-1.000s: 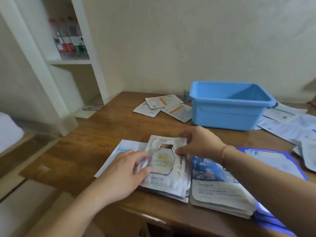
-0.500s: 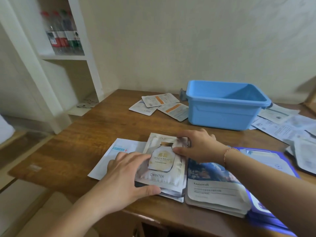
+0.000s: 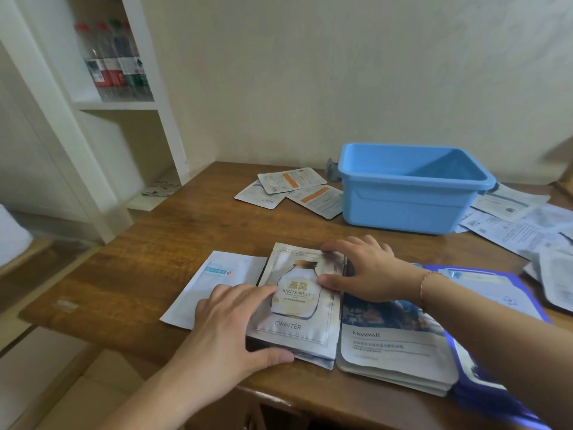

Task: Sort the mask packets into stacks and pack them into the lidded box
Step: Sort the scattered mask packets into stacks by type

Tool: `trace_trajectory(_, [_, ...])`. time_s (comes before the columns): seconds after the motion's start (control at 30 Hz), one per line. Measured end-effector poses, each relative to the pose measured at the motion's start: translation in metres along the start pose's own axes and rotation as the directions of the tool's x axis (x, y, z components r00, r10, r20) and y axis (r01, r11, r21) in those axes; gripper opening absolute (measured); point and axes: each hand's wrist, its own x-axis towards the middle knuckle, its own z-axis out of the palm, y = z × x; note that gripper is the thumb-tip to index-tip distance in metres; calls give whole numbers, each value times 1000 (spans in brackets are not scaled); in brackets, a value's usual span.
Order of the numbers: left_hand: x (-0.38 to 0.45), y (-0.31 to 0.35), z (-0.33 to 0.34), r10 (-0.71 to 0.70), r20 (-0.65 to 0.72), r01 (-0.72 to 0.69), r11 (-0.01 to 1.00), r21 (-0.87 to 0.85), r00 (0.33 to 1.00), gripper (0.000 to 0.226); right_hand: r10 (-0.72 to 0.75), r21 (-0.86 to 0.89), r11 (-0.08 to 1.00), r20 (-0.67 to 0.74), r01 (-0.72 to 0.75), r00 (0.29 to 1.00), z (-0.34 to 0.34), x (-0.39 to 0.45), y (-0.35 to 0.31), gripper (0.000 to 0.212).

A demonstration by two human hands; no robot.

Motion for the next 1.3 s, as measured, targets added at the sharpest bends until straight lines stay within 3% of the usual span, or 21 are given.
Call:
trace_trajectory(0.27, [-2, 3, -4, 5, 21, -4, 999, -36, 1000, 102, -13, 16, 1000, -34, 13, 999, 1, -5, 2, 71])
trace_trajectory(0.4, [7, 9, -13, 9, 21, -11, 995, 102, 1000, 118, -9, 10, 1000, -125, 11, 992, -8, -17, 12, 71])
trace_trajectory(0.53, [36, 31, -7, 191, -149, -182, 981, 71, 970, 90, -3, 79, 997, -253, 24, 967, -17, -41, 44, 57])
trace_trajectory(0.67, [71, 105, 11, 423, -111, -415, 906, 89, 899, 64, 29, 94, 996, -348, 4, 937, -28, -87, 94, 47])
trace_trajectory(0.77, [95, 171, 25, 602, -7, -599, 795, 99, 798, 67, 145, 100, 988, -366, -116, 919, -40, -130, 137, 43])
trace_trajectory(0.83, [111, 213, 37, 667, 115, -672, 740, 11, 736, 71, 267, 113, 964, -380, -242, 886, -50, -163, 168, 40])
trace_trajectory(0.93, [134, 280, 55, 698, 277, -718, 695, -38, 660, 67, 468, 85, 874, -410, -478, 783, -62, -209, 218, 37])
trace_trajectory(1.0, [149, 321, 73, 710, 315, -738, 673, -39, 630, 68, 572, 30, 787, -409, -616, 711, -65, -233, 247, 38])
trace_trajectory(1.1, [169, 368, 107, 691, 358, -725, 687, -53, 628, 59, 668, -12, 699, -346, -715, 659, -64, -249, 275, 33])
trace_trajectory(1.23, [180, 405, 134, 642, 353, -669, 741, -57, 681, 53, 651, -96, 694, -342, -714, 678, -58, -244, 291, 3])
trace_trajectory(1.3, [183, 411, 141, 624, 353, -662, 749, -18, 697, 52, 628, -126, 702, -356, -701, 692, -57, -242, 293, 9])
